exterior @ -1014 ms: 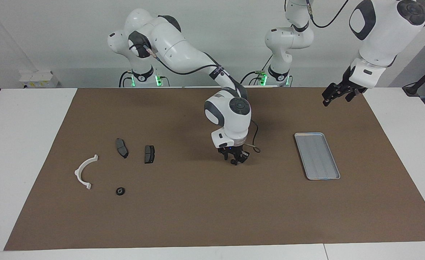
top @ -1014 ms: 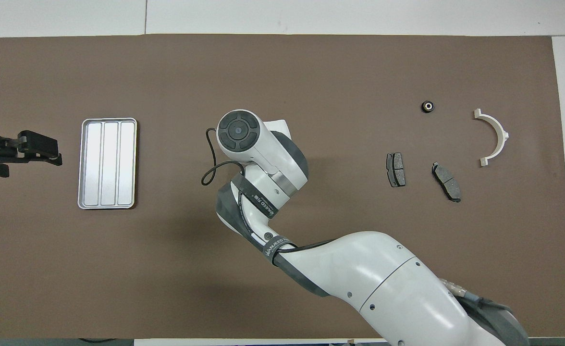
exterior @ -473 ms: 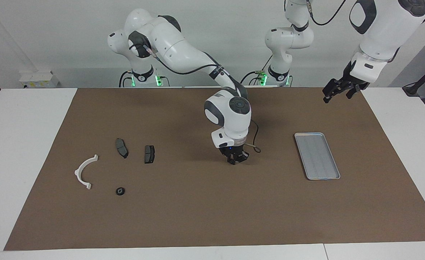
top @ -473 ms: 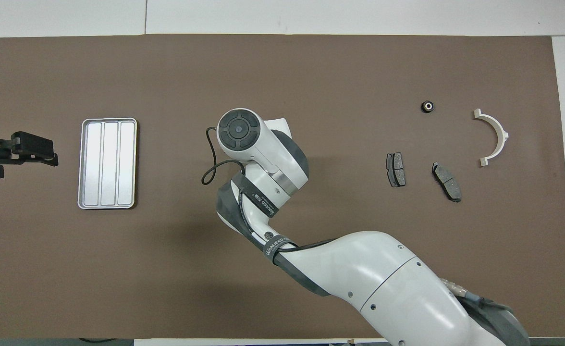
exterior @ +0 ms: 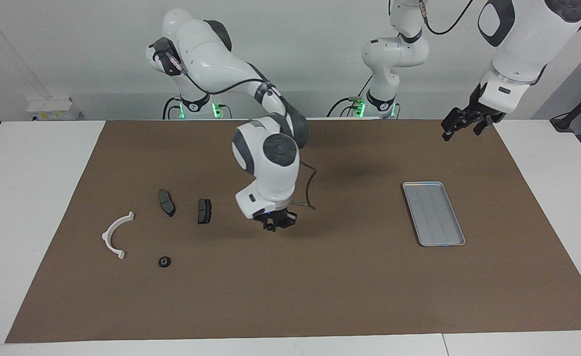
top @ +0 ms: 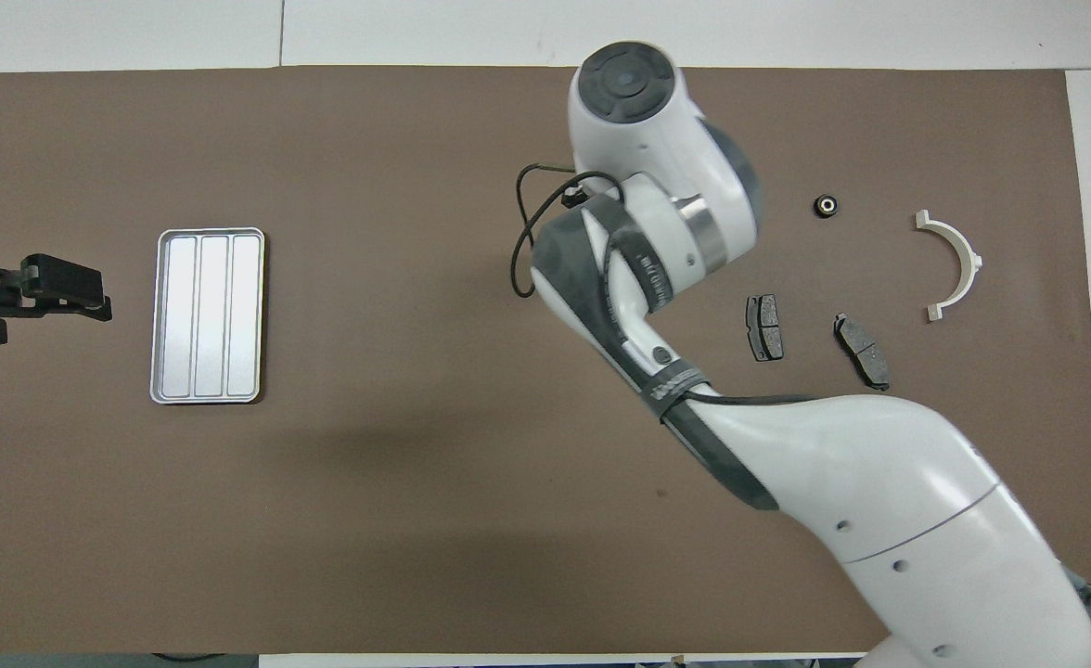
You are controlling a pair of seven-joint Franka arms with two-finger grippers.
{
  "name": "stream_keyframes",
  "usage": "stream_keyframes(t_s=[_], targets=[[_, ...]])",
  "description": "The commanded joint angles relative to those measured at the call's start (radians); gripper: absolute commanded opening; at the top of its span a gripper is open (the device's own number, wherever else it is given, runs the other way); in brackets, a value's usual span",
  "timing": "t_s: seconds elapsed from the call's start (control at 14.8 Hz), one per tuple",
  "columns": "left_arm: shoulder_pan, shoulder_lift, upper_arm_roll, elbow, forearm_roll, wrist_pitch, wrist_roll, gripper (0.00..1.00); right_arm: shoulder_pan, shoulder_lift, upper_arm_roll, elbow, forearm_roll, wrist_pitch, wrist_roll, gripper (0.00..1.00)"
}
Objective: Place bearing gear from tray to pile
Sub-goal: 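Carry the gear with the right gripper and place it beside the bearing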
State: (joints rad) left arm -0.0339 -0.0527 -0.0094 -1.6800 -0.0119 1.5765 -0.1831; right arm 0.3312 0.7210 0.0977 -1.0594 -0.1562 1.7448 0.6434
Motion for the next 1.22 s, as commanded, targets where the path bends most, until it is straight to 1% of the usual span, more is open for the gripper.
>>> stream_keyframes(t_s=[0.0, 0.07, 0.2, 0.27, 0.41, 0.47, 0.54, 0.74, 1.08, 1.15], targets=[[0.003, -0.021, 0.000, -0.015, -0.011, -0.010, 0.002, 1.00, -0.108, -0.009, 0.022, -0.008, -0.006, -0.007, -0.225, 0.00], [0.003, -0.019, 0.000, -0.015, -0.011, -0.007, 0.001, 1.00, -0.147, -0.009, 0.022, -0.014, -0.003, 0.007, -0.294, 0.00], [0.003, -0.021, 0.000, -0.015, -0.011, -0.007, 0.002, 1.00, -0.216, -0.017, 0.022, -0.080, -0.002, 0.071, -0.394, 0.00], [0.003, -0.021, 0.000, -0.015, -0.011, -0.007, 0.002, 1.00, -0.244, -0.028, 0.022, -0.132, 0.012, 0.115, -0.425, 0.00], [0.003, -0.019, 0.000, -0.015, -0.011, -0.007, 0.002, 1.00, -0.293, -0.046, 0.022, -0.259, 0.020, 0.243, -0.471, 0.00], [0.003, -0.021, 0.000, -0.015, -0.011, -0.007, 0.002, 1.00, -0.299, -0.049, 0.022, -0.305, 0.020, 0.289, -0.472, 0.00], [0.003, -0.021, 0.000, -0.015, -0.011, -0.007, 0.002, 1.00, -0.296, -0.052, 0.022, -0.326, 0.020, 0.306, -0.465, 0.00], [0.003, -0.019, 0.000, -0.015, -0.011, -0.007, 0.002, 1.00, -0.287, -0.042, 0.022, -0.340, 0.020, 0.334, -0.449, 0.00], [0.003, -0.021, 0.000, -0.015, -0.011, -0.007, 0.002, 1.00, -0.255, -0.041, 0.024, -0.364, 0.023, 0.344, -0.355, 0.00], [0.003, -0.021, 0.000, -0.015, -0.010, -0.007, 0.002, 1.00, -0.255, -0.043, 0.024, -0.387, 0.026, 0.379, -0.355, 0.00]])
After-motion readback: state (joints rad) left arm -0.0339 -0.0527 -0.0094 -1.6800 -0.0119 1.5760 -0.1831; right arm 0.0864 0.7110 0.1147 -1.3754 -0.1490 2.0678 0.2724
